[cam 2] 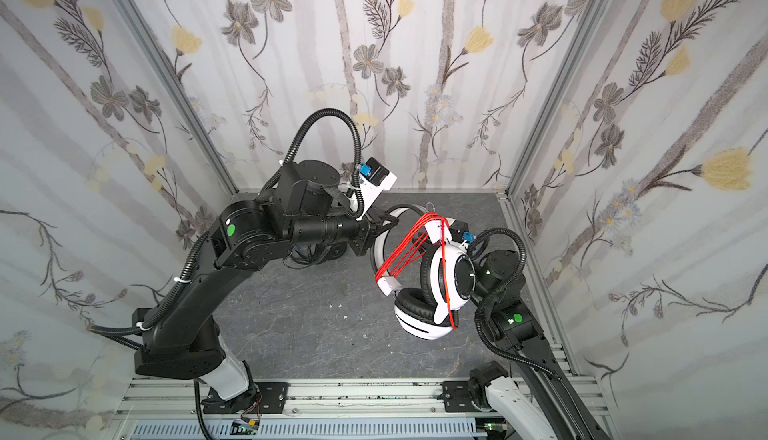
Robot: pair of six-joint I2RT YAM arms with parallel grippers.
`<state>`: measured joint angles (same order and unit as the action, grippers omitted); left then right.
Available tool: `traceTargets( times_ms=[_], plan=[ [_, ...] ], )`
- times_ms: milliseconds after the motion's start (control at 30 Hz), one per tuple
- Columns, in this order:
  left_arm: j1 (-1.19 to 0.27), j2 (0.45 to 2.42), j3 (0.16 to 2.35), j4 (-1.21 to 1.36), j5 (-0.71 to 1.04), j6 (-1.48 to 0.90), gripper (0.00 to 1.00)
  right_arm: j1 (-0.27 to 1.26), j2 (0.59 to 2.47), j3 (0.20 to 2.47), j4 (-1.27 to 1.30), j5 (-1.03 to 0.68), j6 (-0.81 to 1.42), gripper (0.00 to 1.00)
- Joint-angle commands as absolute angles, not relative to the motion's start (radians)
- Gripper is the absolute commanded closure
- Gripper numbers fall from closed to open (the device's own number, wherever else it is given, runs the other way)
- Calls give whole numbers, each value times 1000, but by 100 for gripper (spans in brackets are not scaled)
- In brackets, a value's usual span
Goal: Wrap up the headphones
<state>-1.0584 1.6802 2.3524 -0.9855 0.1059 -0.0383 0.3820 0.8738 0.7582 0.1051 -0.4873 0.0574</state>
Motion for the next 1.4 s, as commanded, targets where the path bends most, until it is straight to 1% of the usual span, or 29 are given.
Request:
traceTargets(
  times_ms=[0, 100, 267, 400, 633, 833, 1133, 1233, 1367],
  plan=[
    [-1055, 1675, 2370, -842, 137, -108, 100, 382, 874, 724, 168, -488, 81, 79],
    [-1055, 1685, 2385, -817, 126, -127, 100, 383, 872, 703, 178, -498, 90, 79],
    [-1054, 1692, 2387, -790, 114, -134, 100, 383, 850, 646, 212, -518, 126, 75],
    [-1053, 1697, 2390, -778, 109, -147, 100, 383, 832, 605, 225, -536, 145, 69],
    [-1049, 1702, 2413, -814, 51, -146, 100, 386, 807, 556, 216, -548, 170, 57],
    [-1046, 1701, 2410, -821, 36, -141, 100, 392, 795, 531, 216, -557, 190, 51],
    [-1025, 1687, 2413, -859, -52, -140, 100, 397, 789, 508, 194, -546, 194, 49],
    [-1016, 1683, 2413, -861, -45, -137, 100, 398, 794, 497, 200, -542, 198, 44],
    [-1009, 1683, 2412, -857, -34, -137, 100, 400, 808, 497, 190, -529, 196, 44]
  ],
)
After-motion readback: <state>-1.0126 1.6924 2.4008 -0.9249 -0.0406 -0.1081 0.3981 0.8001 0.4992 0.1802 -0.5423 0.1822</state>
